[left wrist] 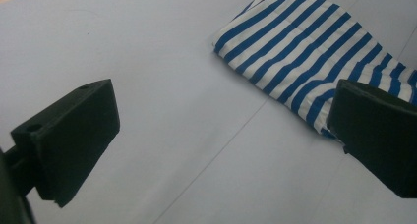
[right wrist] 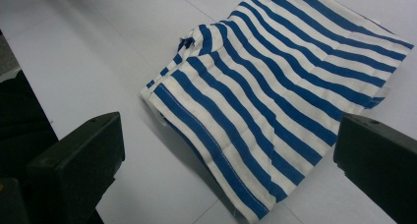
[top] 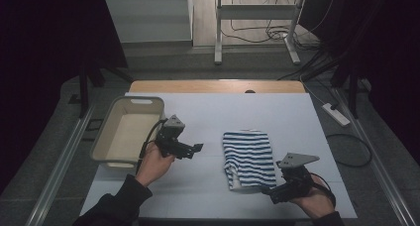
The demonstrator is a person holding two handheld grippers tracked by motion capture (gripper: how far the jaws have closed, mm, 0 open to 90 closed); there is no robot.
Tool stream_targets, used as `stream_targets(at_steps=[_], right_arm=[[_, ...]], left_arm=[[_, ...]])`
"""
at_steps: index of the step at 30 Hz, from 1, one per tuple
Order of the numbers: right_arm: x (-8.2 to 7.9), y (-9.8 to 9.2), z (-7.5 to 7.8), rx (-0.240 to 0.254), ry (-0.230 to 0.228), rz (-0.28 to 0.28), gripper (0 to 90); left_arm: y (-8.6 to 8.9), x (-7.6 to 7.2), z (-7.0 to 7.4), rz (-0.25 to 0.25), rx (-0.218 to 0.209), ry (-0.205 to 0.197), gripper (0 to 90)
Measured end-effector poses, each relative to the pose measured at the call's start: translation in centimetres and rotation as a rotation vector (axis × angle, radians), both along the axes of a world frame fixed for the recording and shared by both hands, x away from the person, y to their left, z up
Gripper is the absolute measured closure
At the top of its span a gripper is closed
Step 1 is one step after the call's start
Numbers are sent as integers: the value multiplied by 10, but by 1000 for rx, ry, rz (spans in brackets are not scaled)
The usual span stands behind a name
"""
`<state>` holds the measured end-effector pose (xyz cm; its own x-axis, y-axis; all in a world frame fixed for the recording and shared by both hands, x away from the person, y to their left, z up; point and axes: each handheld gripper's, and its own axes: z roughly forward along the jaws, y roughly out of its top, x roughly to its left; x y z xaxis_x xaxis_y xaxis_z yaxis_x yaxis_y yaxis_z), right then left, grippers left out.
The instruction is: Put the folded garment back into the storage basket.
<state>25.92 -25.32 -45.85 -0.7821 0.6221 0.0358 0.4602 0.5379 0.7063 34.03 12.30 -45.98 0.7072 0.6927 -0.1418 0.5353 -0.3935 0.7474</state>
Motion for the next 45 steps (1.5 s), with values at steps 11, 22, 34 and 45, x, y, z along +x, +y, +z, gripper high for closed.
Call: stream_targets(at_steps=[11, 22, 34, 45], right_arm=[[5, 6, -6, -54, 24, 20, 0], [11, 11, -14, -71, 86, 36, 0], [17, 19, -24, -126, 104, 69, 0], [23, 23, -37, -177, 135, 108, 0]], left_arm=[[-29, 22, -11, -7, 11, 26, 0], [-55, 43, -23, -19, 29, 49, 0], [-81, 62, -37, -29, 60, 63, 8], [-95, 76, -52, -16, 103, 63, 1]])
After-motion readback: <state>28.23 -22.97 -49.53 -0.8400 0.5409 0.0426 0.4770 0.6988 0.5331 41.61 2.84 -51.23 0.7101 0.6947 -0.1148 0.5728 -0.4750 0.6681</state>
